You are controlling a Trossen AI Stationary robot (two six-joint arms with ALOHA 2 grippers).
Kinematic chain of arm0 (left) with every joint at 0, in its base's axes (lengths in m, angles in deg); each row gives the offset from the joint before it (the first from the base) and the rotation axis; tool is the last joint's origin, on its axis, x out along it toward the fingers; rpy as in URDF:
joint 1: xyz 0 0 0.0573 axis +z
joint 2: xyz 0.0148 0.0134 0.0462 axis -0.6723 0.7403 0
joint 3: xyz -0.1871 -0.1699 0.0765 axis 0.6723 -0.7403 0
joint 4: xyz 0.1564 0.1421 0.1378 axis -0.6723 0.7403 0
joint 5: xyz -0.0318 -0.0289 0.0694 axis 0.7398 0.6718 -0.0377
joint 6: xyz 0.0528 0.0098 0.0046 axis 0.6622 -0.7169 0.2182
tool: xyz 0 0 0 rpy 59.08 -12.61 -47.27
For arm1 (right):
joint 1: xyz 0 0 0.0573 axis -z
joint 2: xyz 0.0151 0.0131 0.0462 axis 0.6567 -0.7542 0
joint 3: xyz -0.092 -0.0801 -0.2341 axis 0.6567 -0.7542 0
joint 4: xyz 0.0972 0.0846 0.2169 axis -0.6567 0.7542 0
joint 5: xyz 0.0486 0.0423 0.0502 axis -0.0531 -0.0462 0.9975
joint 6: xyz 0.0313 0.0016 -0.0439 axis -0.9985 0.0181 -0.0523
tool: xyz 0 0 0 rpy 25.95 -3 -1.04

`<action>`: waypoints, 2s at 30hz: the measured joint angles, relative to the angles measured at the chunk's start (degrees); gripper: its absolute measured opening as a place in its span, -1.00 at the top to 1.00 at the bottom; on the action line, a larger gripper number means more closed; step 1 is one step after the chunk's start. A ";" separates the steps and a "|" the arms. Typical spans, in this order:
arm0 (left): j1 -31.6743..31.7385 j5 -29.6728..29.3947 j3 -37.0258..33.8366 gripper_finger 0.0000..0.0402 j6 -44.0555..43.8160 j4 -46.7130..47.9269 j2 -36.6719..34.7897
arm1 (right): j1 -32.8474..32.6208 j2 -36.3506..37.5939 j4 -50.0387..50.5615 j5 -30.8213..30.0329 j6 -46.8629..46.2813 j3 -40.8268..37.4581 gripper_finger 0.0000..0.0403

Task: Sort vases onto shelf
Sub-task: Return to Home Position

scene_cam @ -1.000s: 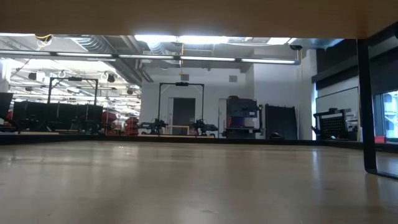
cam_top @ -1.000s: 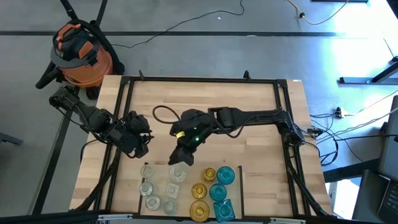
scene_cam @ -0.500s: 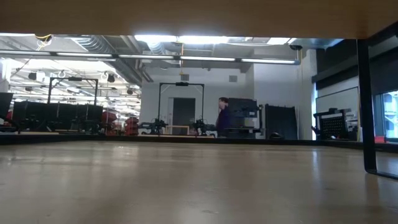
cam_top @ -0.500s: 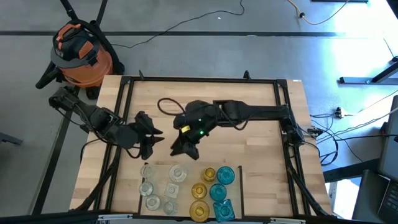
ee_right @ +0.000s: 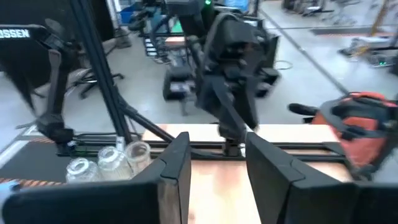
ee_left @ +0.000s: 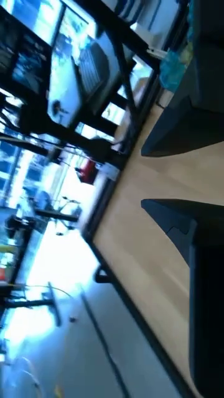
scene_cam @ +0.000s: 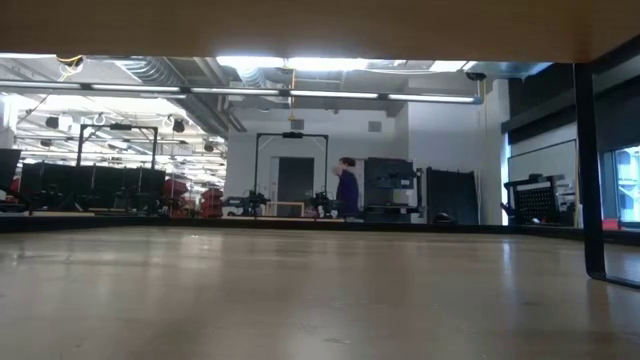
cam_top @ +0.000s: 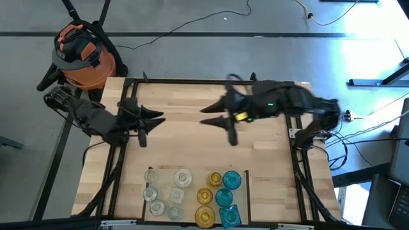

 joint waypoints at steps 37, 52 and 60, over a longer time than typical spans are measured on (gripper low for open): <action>4.28 7.12 -63.59 0.44 30.51 -91.45 -47.65 | -0.15 99.58 -60.76 -32.85 -6.22 -109.44 0.43; 5.10 7.58 -63.94 0.44 8.72 -58.22 -55.29 | -0.16 99.54 -27.71 -34.85 -28.11 -106.59 0.43; 14.60 23.63 -65.73 0.44 -6.27 -49.62 -55.31 | -0.16 99.56 -31.80 -34.26 -34.84 -113.90 0.43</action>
